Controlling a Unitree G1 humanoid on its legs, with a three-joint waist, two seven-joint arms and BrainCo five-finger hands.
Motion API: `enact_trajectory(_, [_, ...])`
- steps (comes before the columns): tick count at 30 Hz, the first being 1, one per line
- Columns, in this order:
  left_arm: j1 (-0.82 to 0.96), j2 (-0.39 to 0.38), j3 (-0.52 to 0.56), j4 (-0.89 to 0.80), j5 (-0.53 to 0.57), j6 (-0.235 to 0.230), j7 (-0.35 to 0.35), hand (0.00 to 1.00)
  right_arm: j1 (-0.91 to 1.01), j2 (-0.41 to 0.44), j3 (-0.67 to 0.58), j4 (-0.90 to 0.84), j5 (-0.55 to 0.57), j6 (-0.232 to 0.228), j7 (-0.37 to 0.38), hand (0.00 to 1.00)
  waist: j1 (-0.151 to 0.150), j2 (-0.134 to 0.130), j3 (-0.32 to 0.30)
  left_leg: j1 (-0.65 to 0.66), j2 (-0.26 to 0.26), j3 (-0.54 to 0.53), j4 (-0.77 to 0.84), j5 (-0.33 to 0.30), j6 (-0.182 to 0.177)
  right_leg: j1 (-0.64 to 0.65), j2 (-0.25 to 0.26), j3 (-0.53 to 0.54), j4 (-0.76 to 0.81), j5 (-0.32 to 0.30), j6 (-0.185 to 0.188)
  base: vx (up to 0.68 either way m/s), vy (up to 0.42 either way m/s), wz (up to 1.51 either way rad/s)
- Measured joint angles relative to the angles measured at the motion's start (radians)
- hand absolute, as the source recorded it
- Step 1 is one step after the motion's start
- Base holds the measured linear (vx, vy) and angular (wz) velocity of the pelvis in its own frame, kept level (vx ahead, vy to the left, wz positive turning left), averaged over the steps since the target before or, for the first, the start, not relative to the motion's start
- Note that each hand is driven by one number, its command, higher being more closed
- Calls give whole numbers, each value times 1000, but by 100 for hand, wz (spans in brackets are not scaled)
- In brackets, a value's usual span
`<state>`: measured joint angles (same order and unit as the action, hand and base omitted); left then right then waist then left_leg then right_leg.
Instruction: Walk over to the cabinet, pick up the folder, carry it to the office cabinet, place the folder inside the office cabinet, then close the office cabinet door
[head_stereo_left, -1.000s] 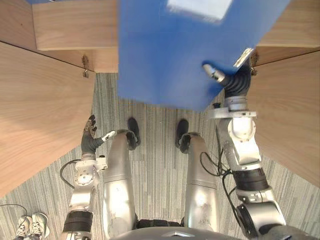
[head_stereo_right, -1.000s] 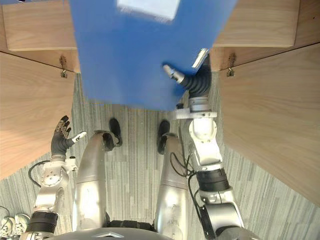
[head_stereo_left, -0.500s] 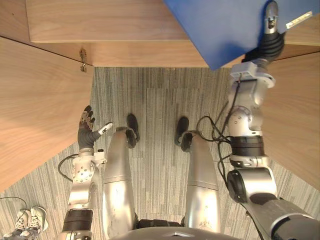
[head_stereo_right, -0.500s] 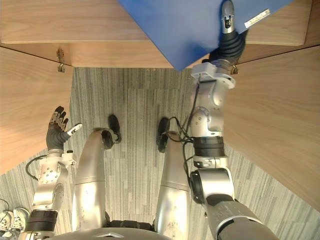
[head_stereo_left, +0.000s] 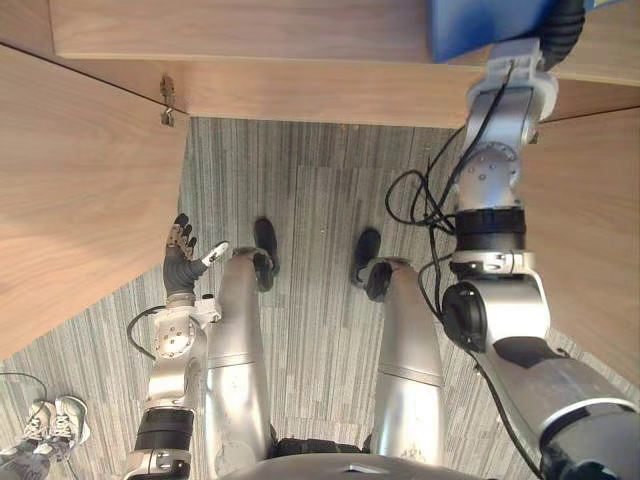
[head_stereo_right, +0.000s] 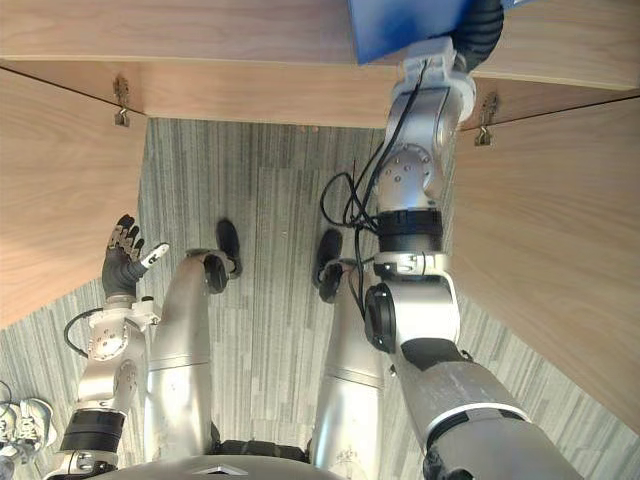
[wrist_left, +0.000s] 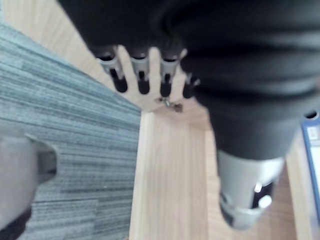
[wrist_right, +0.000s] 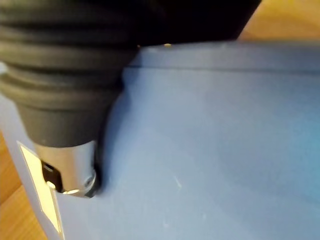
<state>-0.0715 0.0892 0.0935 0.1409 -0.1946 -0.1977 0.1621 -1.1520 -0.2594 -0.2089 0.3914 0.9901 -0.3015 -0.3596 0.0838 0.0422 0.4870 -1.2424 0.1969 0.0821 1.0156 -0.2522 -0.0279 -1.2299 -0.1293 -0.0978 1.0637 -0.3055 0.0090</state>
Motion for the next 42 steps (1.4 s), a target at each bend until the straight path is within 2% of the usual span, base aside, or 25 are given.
enact_trajectory(13, [-18, -14, -19, 52, -3, 0, 6, 0, -137, -153, 3, 148, 193, 5, -30, 100, 1, 0, -2, 4, -7, -5, -124, 89, -15, 2, -4, -47, -76, 39, -33, -42, -30, 7])
enact_trajectory(14, [-18, -14, -19, 54, -12, 0, 6, 0, -137, -161, 10, 151, 204, 4, -30, 0, 1, 0, -2, 5, -7, -5, -131, 95, -15, 4, -5, -50, -80, 41, -35, -32, -15, 9])
enact_trajectory(26, [-22, -14, -30, 77, -40, 0, 6, 0, -222, -214, 90, 187, 241, 3, -22, 0, 5, 1, -2, 29, -8, -1, -221, 159, -20, 12, -5, -71, -131, 72, -55, -29, -7, 3])
enact_trajectory(38, [-43, -18, -28, 78, -40, 0, 9, 0, -223, -222, 108, 190, 238, 3, -19, 0, 6, 2, -3, 42, -8, 0, -243, 174, -20, 28, -4, -76, -149, 85, -55, 0, 0, 0])
enact_trajectory(42, [-45, -18, -27, 78, -40, 1, 9, 0, -221, -233, 131, 190, 196, 24, -12, 0, 3, 2, -3, 49, -8, 3, -254, 181, -20, 33, -3, -77, -164, 92, -56, 0, 0, 0])
